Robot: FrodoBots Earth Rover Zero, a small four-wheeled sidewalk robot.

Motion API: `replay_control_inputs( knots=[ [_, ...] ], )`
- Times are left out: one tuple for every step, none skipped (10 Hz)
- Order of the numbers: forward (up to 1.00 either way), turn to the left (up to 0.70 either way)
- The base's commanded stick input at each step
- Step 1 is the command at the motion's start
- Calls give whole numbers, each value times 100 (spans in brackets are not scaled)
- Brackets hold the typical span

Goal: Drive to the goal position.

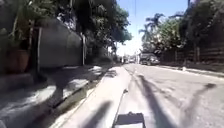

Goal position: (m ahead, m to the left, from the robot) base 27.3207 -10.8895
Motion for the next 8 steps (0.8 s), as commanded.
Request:
replay_control_inputs(
  knots=[
    [100, -28],
    [100, -39],
    [100, -35],
    [100, -23],
    [100, -10],
    [100, -2],
    [100, 0],
    [100, 0]
  ],
)
